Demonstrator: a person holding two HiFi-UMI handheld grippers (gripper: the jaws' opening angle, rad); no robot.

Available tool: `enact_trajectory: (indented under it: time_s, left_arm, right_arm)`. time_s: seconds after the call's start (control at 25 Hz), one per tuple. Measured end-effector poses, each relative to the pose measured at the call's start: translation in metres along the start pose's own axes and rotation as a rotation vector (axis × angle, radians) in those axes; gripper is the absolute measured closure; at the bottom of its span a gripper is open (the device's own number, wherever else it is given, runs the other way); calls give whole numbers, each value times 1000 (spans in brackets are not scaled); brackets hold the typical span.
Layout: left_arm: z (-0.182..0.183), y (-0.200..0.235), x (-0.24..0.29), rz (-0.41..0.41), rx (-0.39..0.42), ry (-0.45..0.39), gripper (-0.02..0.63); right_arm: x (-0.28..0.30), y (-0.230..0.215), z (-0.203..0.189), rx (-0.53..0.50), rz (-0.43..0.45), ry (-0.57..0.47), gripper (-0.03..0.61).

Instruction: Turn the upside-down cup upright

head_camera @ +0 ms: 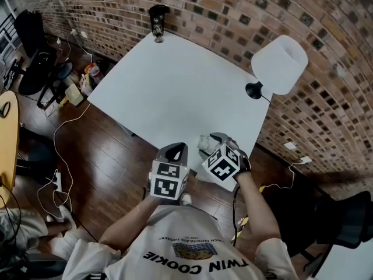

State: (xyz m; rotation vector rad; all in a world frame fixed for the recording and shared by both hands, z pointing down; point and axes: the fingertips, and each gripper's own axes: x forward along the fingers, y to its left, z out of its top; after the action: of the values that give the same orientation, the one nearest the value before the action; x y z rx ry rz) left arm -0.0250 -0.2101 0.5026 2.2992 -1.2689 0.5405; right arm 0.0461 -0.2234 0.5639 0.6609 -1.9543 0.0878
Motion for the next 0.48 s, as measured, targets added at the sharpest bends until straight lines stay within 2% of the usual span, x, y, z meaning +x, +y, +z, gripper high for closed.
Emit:
enact_trajectory:
  time_s: [0.28,0.36,0.48]
  left_arm:
    - [-2,27,-20,52,-28,-19,611]
    - [-3,33,-24,66,-34,-24,611]
    - [-4,40,-29,76,-48,-28,611]
  right_arm:
    - [39,16,4,-288,66,207,305]
    - [49,18,2,-333,80,267,305]
    - [59,20,-4,-345,110,347,305]
